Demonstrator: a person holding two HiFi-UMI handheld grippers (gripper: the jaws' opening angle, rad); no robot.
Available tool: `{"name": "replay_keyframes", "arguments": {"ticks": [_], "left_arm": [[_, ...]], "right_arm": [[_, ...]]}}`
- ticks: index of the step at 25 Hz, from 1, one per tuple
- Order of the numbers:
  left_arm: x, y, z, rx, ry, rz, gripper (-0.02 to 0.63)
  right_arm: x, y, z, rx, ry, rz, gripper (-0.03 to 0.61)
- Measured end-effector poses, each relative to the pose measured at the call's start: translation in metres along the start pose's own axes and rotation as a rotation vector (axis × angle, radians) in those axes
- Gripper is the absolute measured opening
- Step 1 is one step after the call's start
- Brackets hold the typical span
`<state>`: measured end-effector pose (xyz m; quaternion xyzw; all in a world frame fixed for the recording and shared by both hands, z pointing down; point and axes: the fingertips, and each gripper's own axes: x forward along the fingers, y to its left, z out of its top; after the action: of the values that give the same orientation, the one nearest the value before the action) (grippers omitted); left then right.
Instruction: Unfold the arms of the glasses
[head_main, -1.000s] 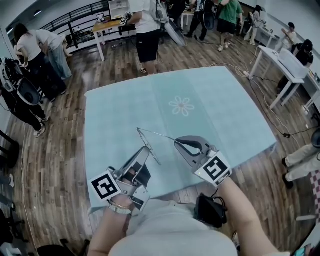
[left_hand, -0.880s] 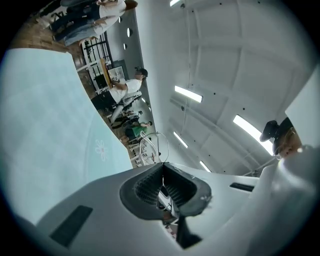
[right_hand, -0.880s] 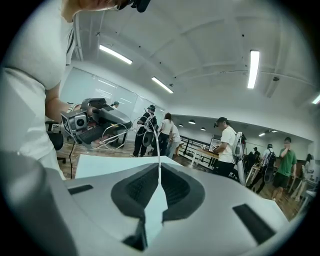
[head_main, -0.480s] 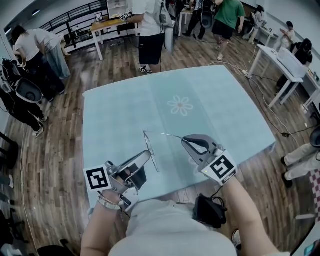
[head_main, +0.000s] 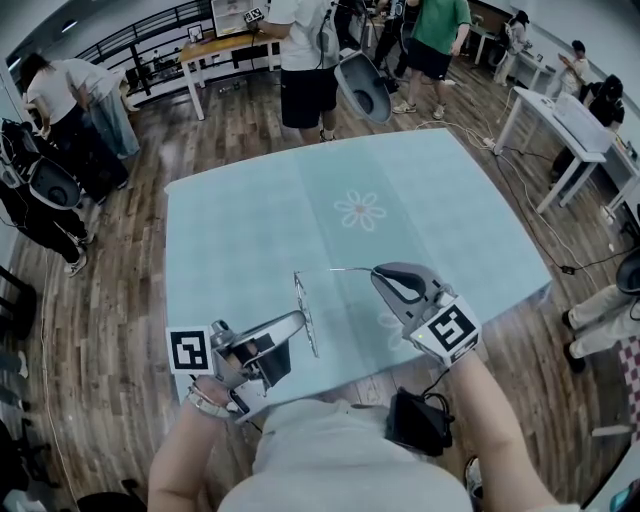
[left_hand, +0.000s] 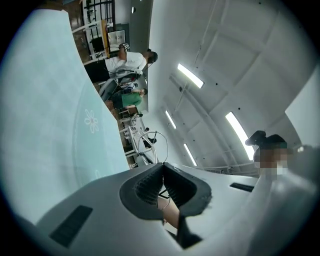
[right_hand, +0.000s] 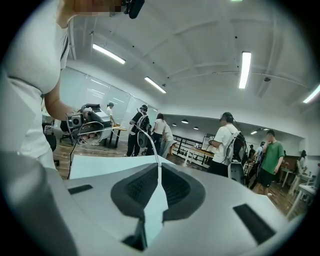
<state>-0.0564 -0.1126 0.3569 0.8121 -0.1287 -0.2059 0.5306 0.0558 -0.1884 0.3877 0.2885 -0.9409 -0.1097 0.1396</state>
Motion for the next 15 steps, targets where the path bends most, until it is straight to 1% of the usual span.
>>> {"name": "replay_keyframes", "arguments": {"ticks": [5,9,12,14,15], "left_arm": [[-0.003,-0.003,-0.004,-0.027,0.025,-0.036,0.011],[-0.007,-0.004,0.001,-0.055,-0.006,-0.051,0.011],[-0.009,-0.004,0.006,-0.062,-0.028,-0.053,0.011],[-0.011,-0.005,0.009,-0.064,-0.034,-0.056,0.011],[-0.011,-0.006,0.01,-0.066,-0.037,-0.059,0.011]], "right_arm": [[0.002,0.001,0.003,0.007,-0.01,-0.005,0.026],[0.005,0.002,0.007,0.001,-0.015,-0.009,0.026],[0.006,0.004,0.009,-0.004,-0.021,-0.008,0.026],[0.007,0.005,0.011,-0.008,-0.024,-0.008,0.041],[0.007,0.005,0.012,-0.009,-0.025,-0.008,0.063]]}}
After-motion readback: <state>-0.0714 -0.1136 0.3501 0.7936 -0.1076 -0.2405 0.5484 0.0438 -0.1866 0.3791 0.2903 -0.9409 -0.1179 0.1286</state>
